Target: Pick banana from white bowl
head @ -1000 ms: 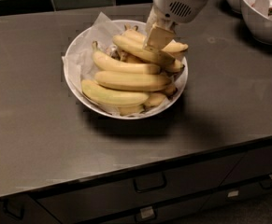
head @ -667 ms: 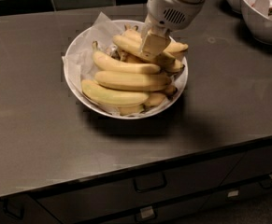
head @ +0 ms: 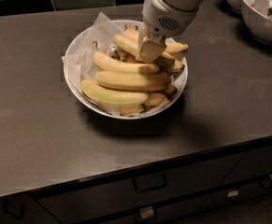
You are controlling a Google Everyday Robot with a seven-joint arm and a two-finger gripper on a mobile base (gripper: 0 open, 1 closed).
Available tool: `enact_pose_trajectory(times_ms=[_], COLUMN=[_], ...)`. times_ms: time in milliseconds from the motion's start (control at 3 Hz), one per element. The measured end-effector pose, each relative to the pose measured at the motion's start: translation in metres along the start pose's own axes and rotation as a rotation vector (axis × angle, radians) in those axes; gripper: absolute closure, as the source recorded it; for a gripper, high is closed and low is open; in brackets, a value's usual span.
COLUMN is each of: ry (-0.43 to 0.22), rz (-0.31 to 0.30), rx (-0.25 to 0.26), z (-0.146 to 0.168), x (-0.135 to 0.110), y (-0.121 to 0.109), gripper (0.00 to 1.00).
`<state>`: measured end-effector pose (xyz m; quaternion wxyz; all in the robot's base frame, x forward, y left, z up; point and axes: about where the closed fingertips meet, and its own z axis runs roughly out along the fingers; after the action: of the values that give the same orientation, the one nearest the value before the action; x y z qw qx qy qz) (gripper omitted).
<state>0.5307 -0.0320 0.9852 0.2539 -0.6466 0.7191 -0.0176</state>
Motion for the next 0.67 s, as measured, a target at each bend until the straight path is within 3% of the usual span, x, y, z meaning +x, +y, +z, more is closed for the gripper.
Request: enact_pose_trajectory(times_ms=[667], ry=[0.022], rz=[-0.031], rx=[0.118], z=[-0.022], x=[-0.016], y=[-0.018], gripper=[0.62])
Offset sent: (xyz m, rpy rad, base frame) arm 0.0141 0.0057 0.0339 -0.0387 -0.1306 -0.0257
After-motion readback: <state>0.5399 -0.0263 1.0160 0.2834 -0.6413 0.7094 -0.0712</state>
